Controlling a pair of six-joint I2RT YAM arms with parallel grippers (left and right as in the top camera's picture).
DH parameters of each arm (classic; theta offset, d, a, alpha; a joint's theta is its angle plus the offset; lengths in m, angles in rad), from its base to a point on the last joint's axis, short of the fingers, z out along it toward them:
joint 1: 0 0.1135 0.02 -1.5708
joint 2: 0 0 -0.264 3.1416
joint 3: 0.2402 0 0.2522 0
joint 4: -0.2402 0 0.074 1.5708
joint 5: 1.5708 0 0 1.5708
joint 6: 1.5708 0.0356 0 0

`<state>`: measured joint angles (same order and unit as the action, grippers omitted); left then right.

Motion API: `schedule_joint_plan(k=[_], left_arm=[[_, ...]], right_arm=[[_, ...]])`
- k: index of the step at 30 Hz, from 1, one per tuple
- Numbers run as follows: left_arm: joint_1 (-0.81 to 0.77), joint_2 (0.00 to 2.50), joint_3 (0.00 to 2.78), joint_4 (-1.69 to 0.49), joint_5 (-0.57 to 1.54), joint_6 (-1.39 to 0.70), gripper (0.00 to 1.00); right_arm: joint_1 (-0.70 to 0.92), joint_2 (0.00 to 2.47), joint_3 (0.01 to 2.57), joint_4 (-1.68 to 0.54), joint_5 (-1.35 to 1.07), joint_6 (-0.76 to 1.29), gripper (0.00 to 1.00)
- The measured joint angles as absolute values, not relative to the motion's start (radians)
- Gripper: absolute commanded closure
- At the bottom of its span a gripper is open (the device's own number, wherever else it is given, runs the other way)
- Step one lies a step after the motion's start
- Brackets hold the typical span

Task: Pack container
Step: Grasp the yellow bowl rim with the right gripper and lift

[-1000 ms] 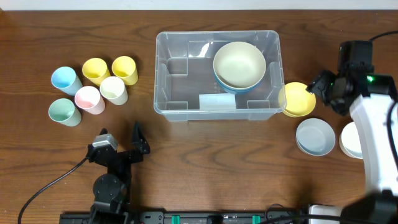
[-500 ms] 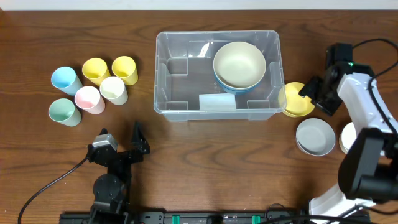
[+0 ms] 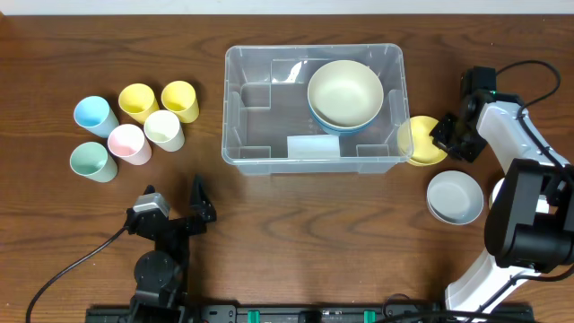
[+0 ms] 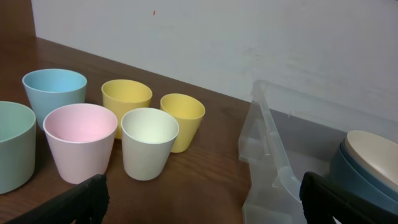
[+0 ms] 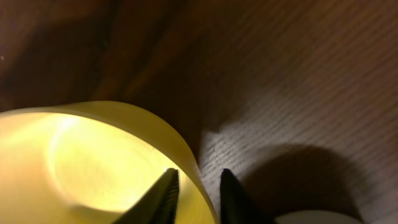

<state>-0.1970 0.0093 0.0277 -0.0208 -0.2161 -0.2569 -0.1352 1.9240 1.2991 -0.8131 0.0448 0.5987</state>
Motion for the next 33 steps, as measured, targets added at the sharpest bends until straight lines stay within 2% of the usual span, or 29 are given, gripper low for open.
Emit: schedule_joint_plan(k=[7, 23, 33], left_arm=[[-0.197, 0.009, 0.028, -0.021, -0.216, -0.257, 0.02], [-0.197, 0.009, 0.028, -0.021, -0.216, -0.257, 0.02], [-0.197, 0.009, 0.028, -0.021, -0.216, -0.257, 0.02]], right_arm=[[-0.135, 1.924, 1.299, -0.793, 0.050, 0.601, 0.99], [-0.233, 1.896, 1.329, -0.811, -0.007, 0.603, 0.99], [-0.241, 1.589, 1.397, -0.841, -0.035, 0.589, 0.99]])
